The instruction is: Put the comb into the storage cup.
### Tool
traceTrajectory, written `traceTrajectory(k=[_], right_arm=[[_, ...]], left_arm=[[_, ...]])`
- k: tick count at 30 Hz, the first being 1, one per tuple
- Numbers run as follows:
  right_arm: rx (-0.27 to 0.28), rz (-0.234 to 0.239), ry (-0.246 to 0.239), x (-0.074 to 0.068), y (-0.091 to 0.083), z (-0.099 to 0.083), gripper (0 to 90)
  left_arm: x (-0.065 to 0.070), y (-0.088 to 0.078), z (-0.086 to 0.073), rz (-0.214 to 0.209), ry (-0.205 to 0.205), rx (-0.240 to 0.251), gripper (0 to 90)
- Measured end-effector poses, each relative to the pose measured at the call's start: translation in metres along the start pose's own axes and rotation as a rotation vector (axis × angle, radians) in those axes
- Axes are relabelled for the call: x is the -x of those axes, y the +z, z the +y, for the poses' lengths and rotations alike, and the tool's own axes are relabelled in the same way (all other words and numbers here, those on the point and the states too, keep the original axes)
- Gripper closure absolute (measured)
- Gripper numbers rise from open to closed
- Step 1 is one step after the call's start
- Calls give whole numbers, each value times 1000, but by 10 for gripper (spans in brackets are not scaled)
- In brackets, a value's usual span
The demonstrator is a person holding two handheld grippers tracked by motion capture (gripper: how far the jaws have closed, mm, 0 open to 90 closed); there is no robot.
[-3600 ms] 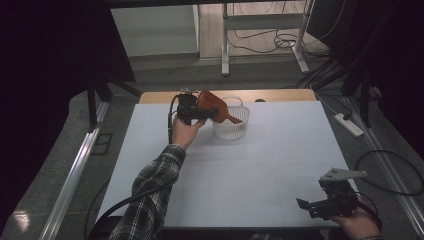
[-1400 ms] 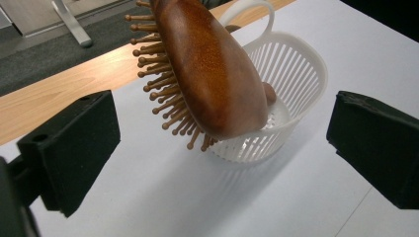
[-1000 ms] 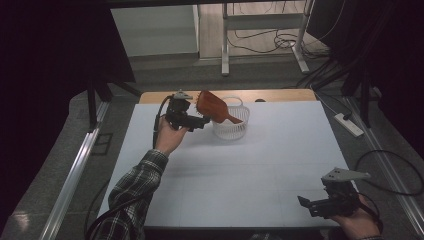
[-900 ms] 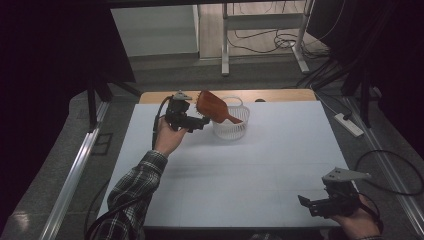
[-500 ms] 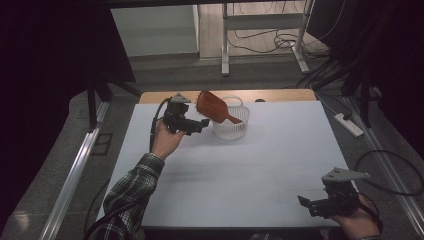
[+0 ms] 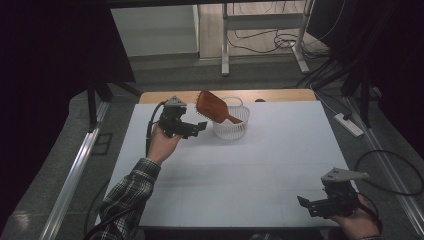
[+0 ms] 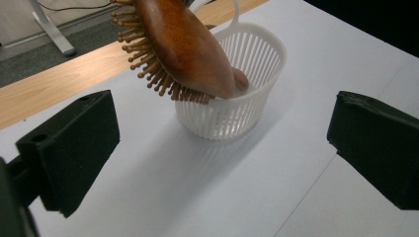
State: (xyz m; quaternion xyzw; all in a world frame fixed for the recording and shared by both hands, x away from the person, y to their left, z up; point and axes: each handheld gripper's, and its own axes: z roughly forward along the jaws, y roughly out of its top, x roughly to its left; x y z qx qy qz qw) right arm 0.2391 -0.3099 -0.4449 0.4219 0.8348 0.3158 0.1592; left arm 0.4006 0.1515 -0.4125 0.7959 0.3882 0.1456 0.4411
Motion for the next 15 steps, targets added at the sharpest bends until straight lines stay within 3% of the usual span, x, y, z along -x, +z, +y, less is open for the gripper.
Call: traceTrajectory(k=[15], right_arm=[[-3, -1, -2, 0, 0, 0, 0]], left_arm=[[0, -7, -17, 5, 31, 16, 11]])
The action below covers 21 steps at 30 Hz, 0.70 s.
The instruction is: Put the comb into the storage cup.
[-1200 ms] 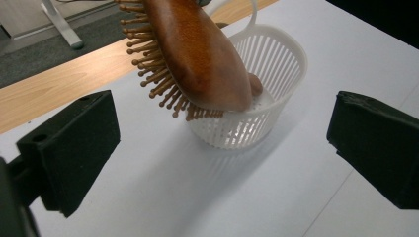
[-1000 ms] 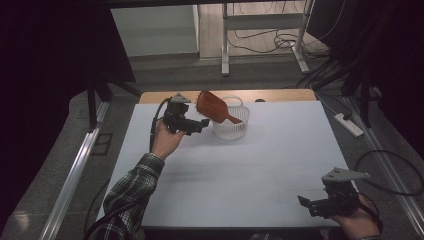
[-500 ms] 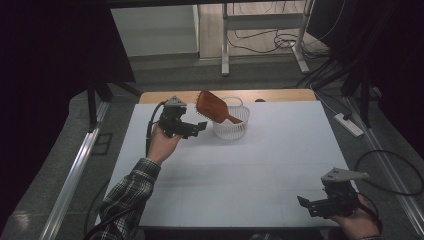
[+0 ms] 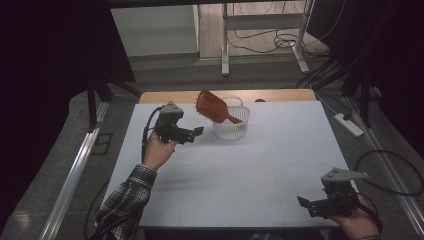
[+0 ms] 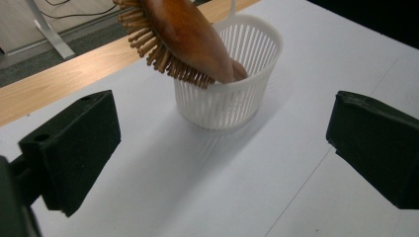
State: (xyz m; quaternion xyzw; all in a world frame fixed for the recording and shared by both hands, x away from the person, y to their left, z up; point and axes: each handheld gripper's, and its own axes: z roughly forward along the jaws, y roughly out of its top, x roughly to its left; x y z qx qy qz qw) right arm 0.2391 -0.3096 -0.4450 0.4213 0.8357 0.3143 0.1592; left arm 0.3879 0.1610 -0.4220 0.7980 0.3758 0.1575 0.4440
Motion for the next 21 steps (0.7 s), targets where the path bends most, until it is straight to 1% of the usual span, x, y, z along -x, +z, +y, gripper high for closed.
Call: traceTrajectory(k=[1, 5, 8, 12, 18, 21], right_arm=[[0, 1, 0, 0, 0, 0, 0], [1, 1, 0, 0, 0, 0, 0], [3, 1, 2, 0, 0, 0, 0], [4, 2, 2, 0, -1, 0, 0], [3, 1, -1, 0, -1, 0, 0], [2, 1, 0, 0, 0, 0, 0]], left_arm=[[0, -1, -1, 4, 7, 3, 12], [-1, -2, -4, 5, 9, 9, 12], [-1, -3, -5, 5, 14, 3, 12], [-2, -6, -7, -7, -14, 3, 11], [-3, -11, -11, -3, -34, 4, 10], [-2, -14, -14, 4, -43, -3, 10]])
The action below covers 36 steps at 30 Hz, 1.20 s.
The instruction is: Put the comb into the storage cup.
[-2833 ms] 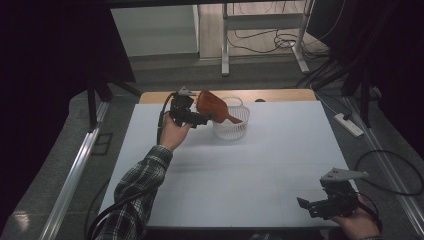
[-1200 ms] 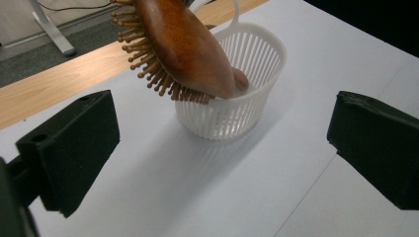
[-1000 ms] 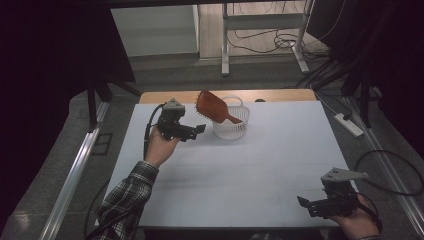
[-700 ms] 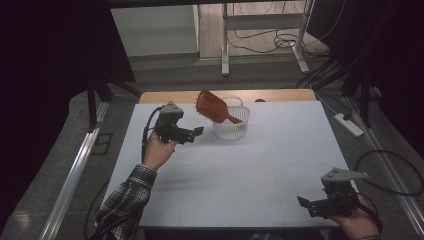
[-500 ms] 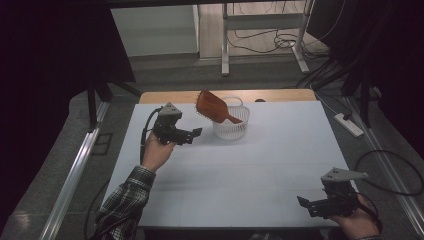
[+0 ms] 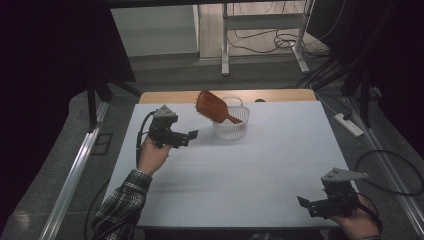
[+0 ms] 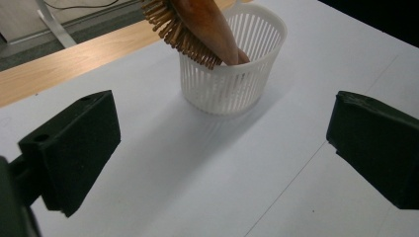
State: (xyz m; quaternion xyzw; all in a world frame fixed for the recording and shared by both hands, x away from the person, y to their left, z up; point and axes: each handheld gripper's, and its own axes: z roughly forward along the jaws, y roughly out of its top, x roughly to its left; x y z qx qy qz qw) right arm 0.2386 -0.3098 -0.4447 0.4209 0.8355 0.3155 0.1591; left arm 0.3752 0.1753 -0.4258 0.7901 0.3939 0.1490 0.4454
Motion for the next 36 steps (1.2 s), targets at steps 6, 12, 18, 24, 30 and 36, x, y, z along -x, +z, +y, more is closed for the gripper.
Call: traceTrajectory(k=[6, 12, 18, 24, 30, 36], right_arm=[[0, 0, -1, 0, 0, 0, 0], [3, -2, -1, 0, 0, 0, 0], [8, -8, 1, 0, -1, 0, 0], [6, -12, -4, -1, -1, 0, 0], [7, -13, -4, -1, -1, 0, 0], [9, -18, -1, -1, -1, 0, 0]], left_arm=[[1, -3, -4, 1, 0, -8, 9], [4, -9, -8, 5, 0, -6, 8], [7, -15, -13, 10, 3, -8, 7], [9, -18, -17, 14, 6, -9, 4], [11, -23, -21, 14, 2, -10, 0], [12, -26, -23, 17, 6, -11, 0]])
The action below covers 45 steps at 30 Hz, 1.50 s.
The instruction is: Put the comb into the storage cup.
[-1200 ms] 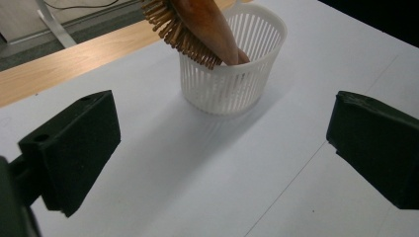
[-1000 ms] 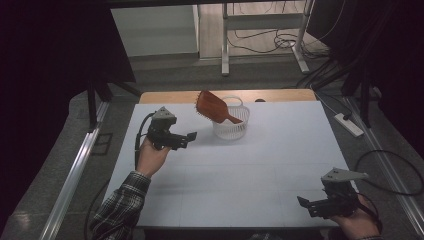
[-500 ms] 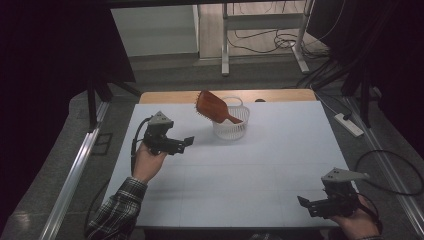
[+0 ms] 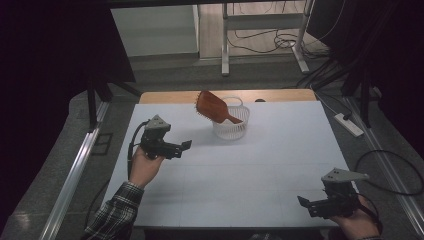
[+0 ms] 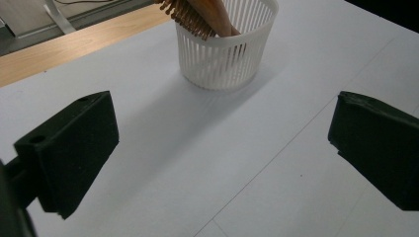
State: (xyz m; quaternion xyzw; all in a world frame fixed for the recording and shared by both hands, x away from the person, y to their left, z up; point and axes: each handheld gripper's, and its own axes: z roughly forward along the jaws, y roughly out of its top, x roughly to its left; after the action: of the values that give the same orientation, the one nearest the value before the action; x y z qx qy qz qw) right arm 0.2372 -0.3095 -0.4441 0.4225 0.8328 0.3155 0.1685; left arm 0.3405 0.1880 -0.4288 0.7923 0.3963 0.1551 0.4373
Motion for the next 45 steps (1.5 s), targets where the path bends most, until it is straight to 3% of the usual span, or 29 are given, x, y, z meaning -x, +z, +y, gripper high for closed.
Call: traceTrajectory(k=[45], right_arm=[[-10, -7, -18, -2, 1, 1, 0]], left_arm=[[9, -26, -29, 2, -22, -3, 0]])
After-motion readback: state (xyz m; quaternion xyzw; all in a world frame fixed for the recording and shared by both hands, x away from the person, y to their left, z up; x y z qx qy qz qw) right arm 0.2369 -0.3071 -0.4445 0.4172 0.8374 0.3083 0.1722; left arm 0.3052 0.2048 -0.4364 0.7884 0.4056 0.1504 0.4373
